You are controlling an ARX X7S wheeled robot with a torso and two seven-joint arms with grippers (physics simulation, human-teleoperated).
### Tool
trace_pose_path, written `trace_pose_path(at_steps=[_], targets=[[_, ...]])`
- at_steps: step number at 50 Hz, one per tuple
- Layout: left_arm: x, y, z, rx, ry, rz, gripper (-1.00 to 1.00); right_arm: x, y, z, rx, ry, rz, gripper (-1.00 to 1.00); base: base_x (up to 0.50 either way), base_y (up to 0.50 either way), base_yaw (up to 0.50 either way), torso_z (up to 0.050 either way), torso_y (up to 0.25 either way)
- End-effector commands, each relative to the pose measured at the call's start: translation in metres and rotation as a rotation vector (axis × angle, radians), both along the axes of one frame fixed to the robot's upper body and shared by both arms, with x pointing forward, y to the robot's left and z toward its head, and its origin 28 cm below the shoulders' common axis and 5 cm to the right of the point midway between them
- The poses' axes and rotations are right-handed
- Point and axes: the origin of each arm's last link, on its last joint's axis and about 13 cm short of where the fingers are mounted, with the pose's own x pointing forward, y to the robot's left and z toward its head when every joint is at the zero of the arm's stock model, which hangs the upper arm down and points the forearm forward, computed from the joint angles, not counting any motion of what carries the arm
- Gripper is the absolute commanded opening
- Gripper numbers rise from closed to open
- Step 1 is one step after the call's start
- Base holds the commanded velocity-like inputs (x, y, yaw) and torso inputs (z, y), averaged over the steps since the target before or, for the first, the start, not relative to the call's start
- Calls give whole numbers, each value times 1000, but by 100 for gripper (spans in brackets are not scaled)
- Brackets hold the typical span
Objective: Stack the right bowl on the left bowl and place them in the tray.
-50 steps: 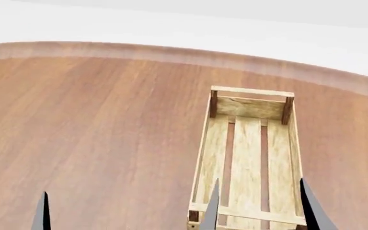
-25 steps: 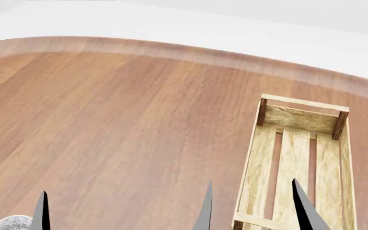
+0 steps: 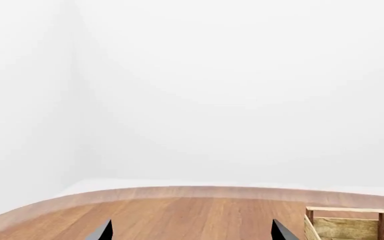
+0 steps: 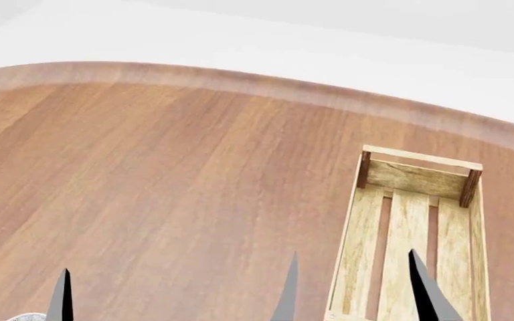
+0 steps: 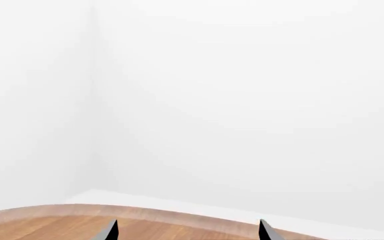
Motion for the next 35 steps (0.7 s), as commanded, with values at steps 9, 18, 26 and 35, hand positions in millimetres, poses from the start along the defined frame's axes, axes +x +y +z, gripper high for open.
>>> trace_pose_path(at_steps=[9,18,26,35], targets=[[2,2,4,-39,-40,0,100,3,-2,1,15,-27,-4,100,0,0,0,50,0],[1,1,4,-8,-33,-10,100,3,-2,1,17,-27,-3,100,0,0,0,46,-117],[1,0,3,-2,-30,-18,100,3,-2,1,16,-27,-5,100,0,0,0,41,-191],[1,0,2,8,-28,-17,100,3,-2,1,13,-25,-7,100,0,0,0,41,-191]])
